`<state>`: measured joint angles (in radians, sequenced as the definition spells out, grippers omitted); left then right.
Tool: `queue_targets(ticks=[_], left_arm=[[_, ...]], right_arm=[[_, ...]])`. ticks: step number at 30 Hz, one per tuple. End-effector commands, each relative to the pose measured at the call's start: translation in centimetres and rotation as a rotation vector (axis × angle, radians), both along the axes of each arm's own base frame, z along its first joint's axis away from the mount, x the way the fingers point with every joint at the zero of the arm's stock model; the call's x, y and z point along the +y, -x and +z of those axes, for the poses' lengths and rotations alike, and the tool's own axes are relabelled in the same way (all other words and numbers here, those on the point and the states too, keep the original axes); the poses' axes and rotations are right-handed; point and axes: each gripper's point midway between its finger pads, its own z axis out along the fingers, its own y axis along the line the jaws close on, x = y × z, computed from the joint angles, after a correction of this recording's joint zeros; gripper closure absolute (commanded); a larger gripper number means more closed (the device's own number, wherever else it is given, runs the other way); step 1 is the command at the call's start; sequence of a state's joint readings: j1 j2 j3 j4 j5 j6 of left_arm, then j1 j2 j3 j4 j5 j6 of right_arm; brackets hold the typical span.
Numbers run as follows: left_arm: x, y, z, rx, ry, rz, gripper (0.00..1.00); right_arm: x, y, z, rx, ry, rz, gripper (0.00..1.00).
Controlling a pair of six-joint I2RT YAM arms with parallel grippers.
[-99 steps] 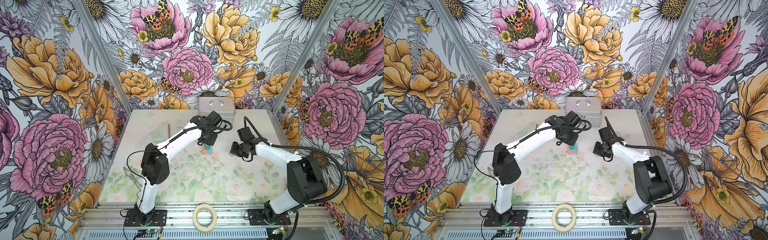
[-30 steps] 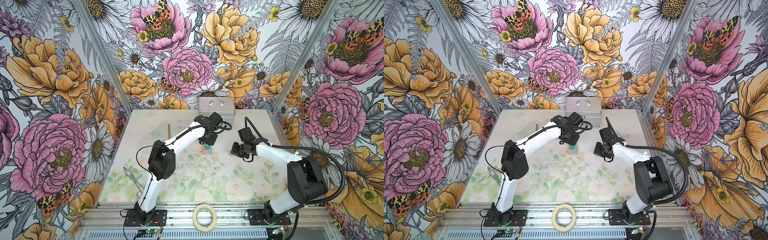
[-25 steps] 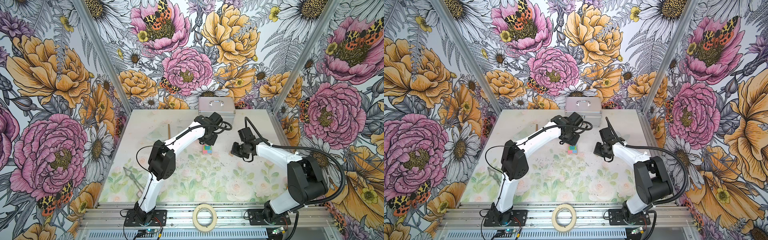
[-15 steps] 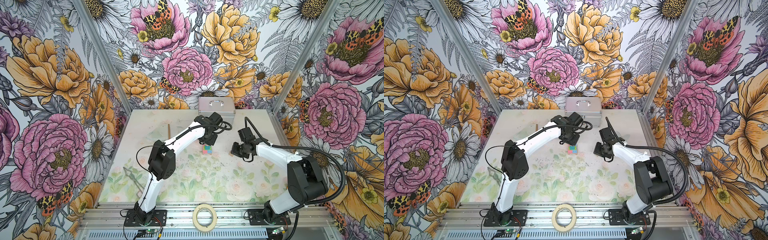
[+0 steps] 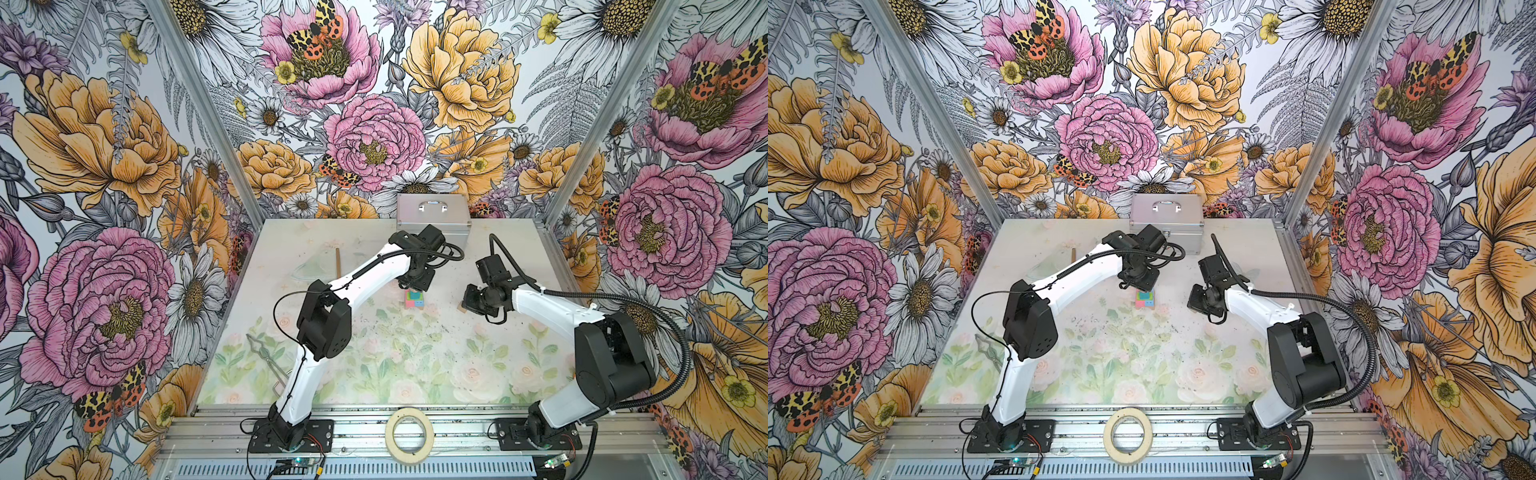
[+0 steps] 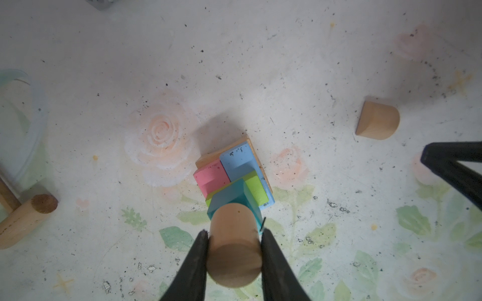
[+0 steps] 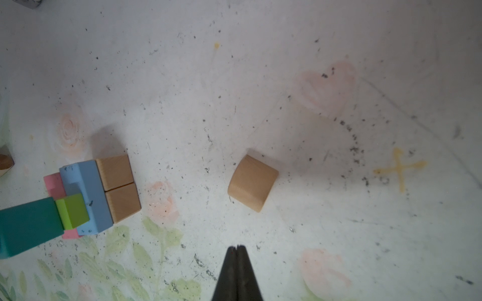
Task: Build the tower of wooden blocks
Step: 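Hold the wooden cylinder above the teal cube, aligning it with the left gripper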
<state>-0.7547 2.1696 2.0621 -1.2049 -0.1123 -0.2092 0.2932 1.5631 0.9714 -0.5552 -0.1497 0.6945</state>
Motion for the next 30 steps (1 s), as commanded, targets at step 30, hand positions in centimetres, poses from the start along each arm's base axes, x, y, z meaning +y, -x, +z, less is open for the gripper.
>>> queue_targets(ticks=[30], left_arm=[[-0.26, -0.79, -0.11, 0.002, 0.02, 0.017, 0.66]], right_arm=[[-0.4, -0.5, 0.46, -0.029, 0.008, -0.014, 1.0]])
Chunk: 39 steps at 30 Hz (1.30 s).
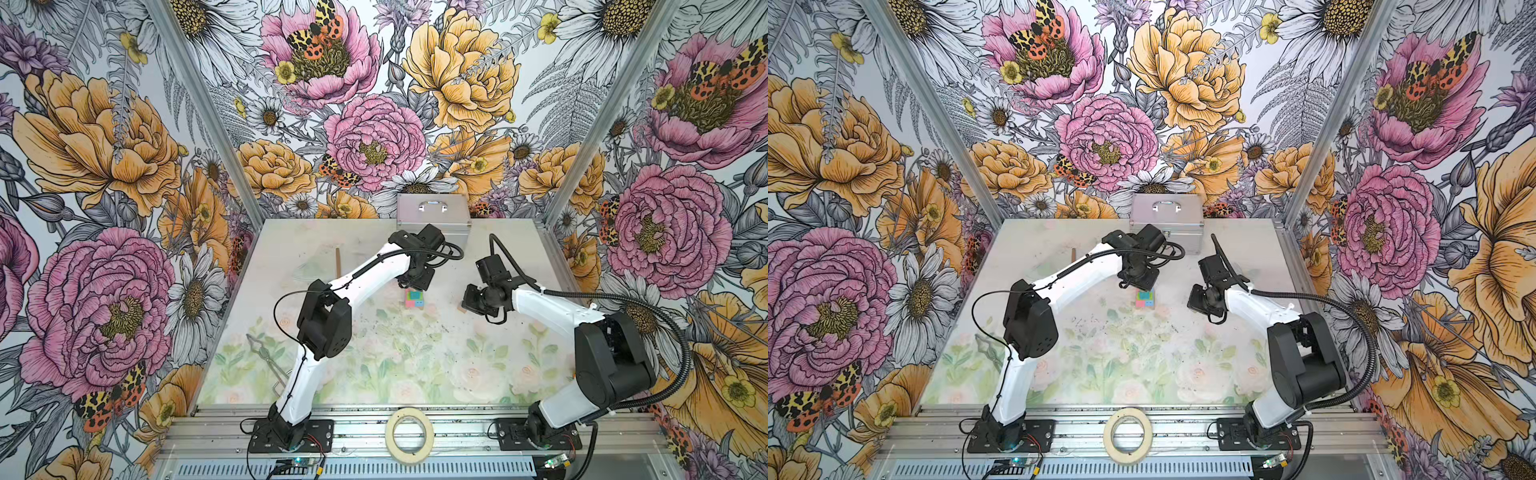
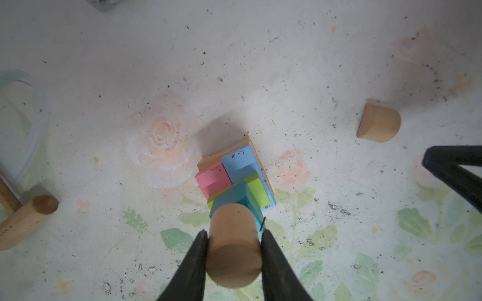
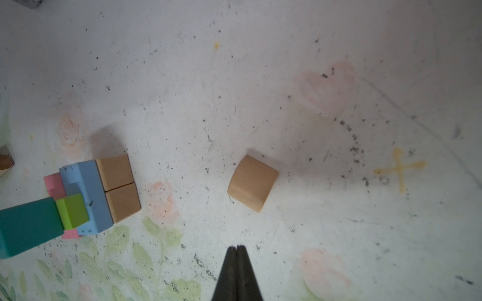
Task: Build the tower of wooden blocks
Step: 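Hold the wooden cylinder above the teal cube, aligning it with the left gripper, then lower the wooden cylinder onto the teal cube and open the left gripper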
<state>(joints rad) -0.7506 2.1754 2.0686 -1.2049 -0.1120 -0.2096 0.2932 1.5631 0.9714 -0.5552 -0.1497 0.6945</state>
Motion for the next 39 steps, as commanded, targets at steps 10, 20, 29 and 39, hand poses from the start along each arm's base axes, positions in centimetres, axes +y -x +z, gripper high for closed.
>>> queue_targets(ticks=[10, 20, 29, 39], left_arm=[[-0.5, -0.5, -0.2, 0.008, 0.022, 0.01, 0.65], [-0.4, -0.5, -0.3, 0.01, 0.02, 0.011, 0.59], [-0.4, -0.5, -0.2, 0.008, 0.022, 0.011, 0.52], [-0.3, -0.8, 1.3, -0.023, 0.038, 0.02, 0.42]], right_arm=[[-0.4, -0.5, 0.4, -0.025, 0.008, -0.014, 1.0], [-0.4, -0.5, 0.5, -0.029, 0.007, -0.013, 1.0], [-0.4, -0.5, 0.5, -0.028, 0.007, -0.014, 1.0], [-0.3, -0.6, 0.9, -0.038, 0.001, -0.012, 1.0]])
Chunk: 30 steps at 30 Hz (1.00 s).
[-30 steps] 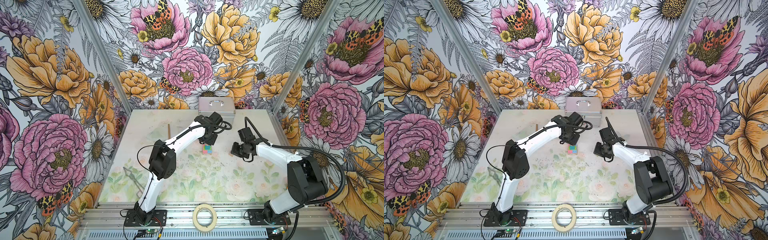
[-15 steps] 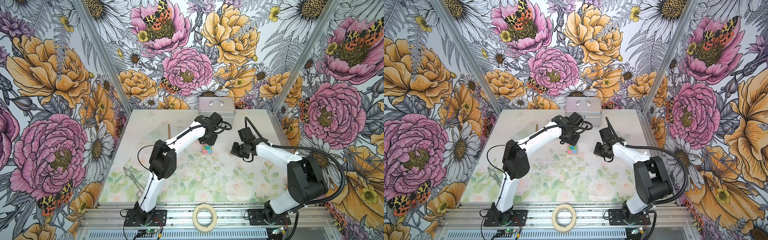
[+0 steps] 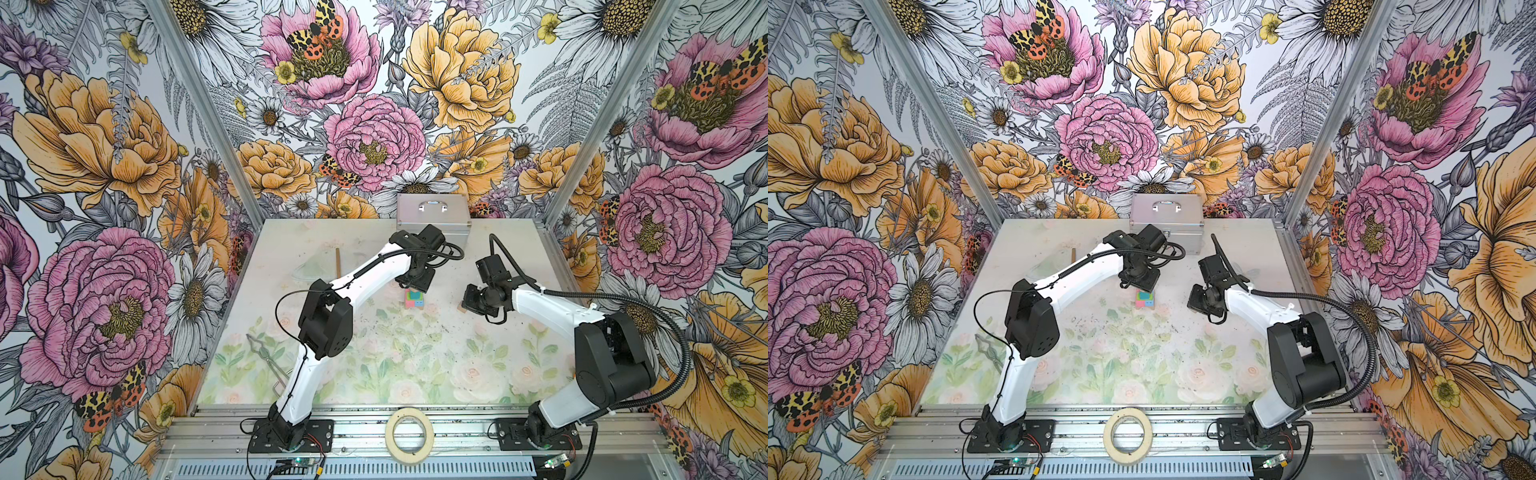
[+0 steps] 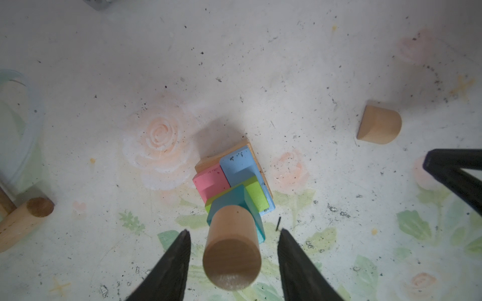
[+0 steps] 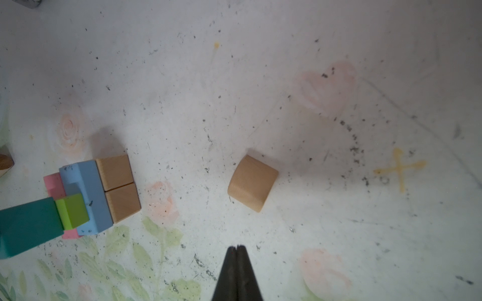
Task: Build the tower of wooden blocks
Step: 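Lower the wooden cylinder onto the teal cube and open the left gripper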
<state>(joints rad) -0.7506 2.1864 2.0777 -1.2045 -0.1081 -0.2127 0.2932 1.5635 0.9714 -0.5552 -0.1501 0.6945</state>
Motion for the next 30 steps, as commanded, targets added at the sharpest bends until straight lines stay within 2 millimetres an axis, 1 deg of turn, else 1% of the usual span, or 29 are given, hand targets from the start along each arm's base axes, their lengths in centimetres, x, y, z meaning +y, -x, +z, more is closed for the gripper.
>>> queue_targets(ticks=[1, 7, 11, 15, 17, 19, 20, 21, 23, 24, 25, 27, 29, 30], left_arm=[[-0.1, -0.7, 1.8, -0.033, 0.039, 0.019, 0.41], [0.5, -1.0, 4.5, -0.088, 0.06, 0.031, 0.39], [1.4, -1.0, 7.4, -0.155, 0.074, 0.044, 0.36], [2.9, -0.8, 11.1, -0.233, 0.099, 0.065, 0.38], [4.4, -0.8, 13.1, -0.296, 0.087, 0.094, 0.42], [5.7, -0.5, 15.0, -0.348, 0.091, 0.119, 0.53], [6.5, -0.2, 16.1, -0.377, 0.105, 0.135, 0.6], [7.4, 0.3, 17.7, -0.414, 0.139, 0.153, 0.7], [8.6, 1.0, 19.2, -0.453, 0.222, 0.179, 0.88], [9.0, 1.5, 19.8, -0.467, 0.287, 0.18, 0.95], [9.1, 2.0, 20.2, -0.477, 0.357, 0.176, 1.0], [9.0, 3.3, 20.9, -0.492, 0.546, 0.148, 1.0], [8.9, 4.5, 20.8, -0.5, 0.691, 0.115, 1.0], [8.9, 5.0, 20.1, -0.494, 0.728, 0.107, 1.0]], right_arm=[[-0.3, -0.7, 1.0, -0.043, 0.0, -0.012, 1.0], [-0.1, -0.8, 2.1, -0.07, -0.013, -0.01, 1.0], [-0.2, -1.0, 3.1, -0.088, -0.011, -0.012, 1.0], [-0.4, -1.3, 4.3, -0.109, 0.003, -0.008, 1.0], [-0.5, -1.7, 5.1, -0.123, 0.016, -0.004, 1.0], [-0.5, -2.1, 6.0, -0.139, 0.023, 0.001, 1.0], [-0.5, -2.4, 6.4, -0.148, 0.024, 0.006, 1.0], [-0.4, -2.8, 6.9, -0.159, 0.026, 0.011, 1.0], [-0.1, -3.6, 7.8, -0.175, 0.025, 0.025, 1.0], [0.1, -4.0, 8.2, -0.186, 0.023, 0.035, 1.0], [0.3, -4.5, 8.6, -0.194, 0.019, 0.042, 1.0], [0.8, -5.6, 9.3, -0.211, 0.008, 0.059, 1.0], [1.5, -6.6, 10.0, -0.225, -0.009, 0.078, 1.0], [1.9, -7.2, 10.3, -0.232, -0.019, 0.087, 1.0]])
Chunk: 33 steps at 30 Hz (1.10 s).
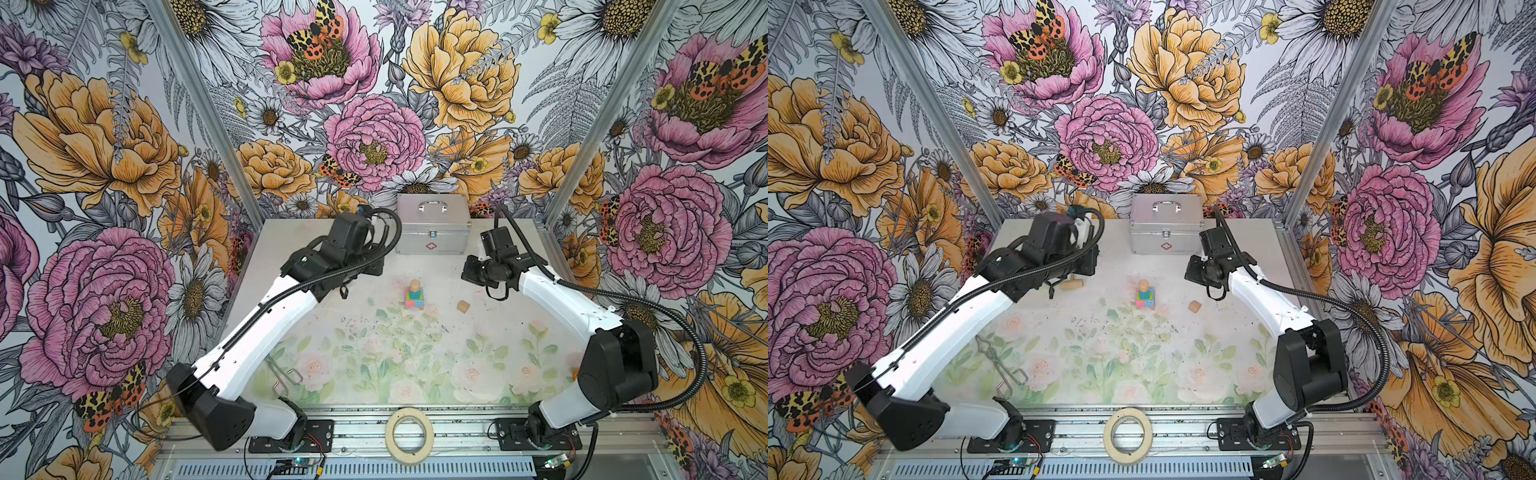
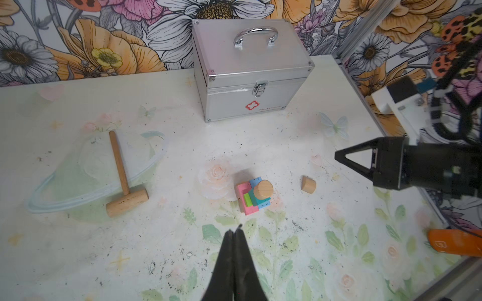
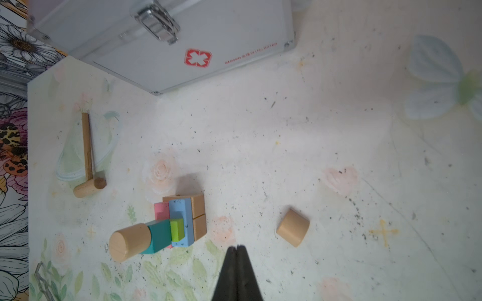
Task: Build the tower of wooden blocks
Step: 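Lower the wooden cylinder onto the teal cube and open the left gripper, then raise the left gripper off the stack while the right gripper moves toward it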
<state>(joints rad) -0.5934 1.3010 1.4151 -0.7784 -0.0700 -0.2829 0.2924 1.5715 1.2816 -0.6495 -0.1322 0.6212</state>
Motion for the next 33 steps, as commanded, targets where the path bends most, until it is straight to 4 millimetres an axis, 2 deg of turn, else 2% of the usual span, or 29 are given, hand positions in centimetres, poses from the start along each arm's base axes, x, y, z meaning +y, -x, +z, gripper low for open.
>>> queue_targets(ticks=[1, 3, 8, 14, 20, 26, 33], left_arm=[[-2.9, 0.7, 0.6, -0.074, 0.259, -0.134, 1.0], [-3.2, 1.4, -1.0, -0.067, 0.309, -0.163, 1.0], [-5.2, 2.8, -6.9, 0.03, 0.403, -0.247, 1.0], [-6.4, 2.6, -11.7, 0.09, 0.407, -0.282, 1.0], [-8.3, 2.3, -15.2, 0.167, 0.398, -0.318, 1.0], [-9.7, 3.1, -18.3, 0.245, 0.361, -0.35, 1.0], [-10.6, 2.9, -21.1, 0.314, 0.32, -0.34, 1.0]], right_arm=[[0.9, -1.9, 0.6, -0.013, -0.01, 0.048, 1.0], [1.8, -3.1, 0.8, -0.017, -0.03, 0.077, 1.0], [4.6, -6.0, 1.4, -0.026, -0.105, 0.161, 1.0], [7.3, -7.6, 0.8, -0.007, -0.155, 0.227, 1.0], [7.9, -8.0, -0.9, 0.025, -0.151, 0.236, 1.0], [9.2, -8.5, -1.8, 0.043, -0.177, 0.268, 1.0], [8.3, -7.9, -1.7, 0.037, -0.142, 0.252, 1.0]])
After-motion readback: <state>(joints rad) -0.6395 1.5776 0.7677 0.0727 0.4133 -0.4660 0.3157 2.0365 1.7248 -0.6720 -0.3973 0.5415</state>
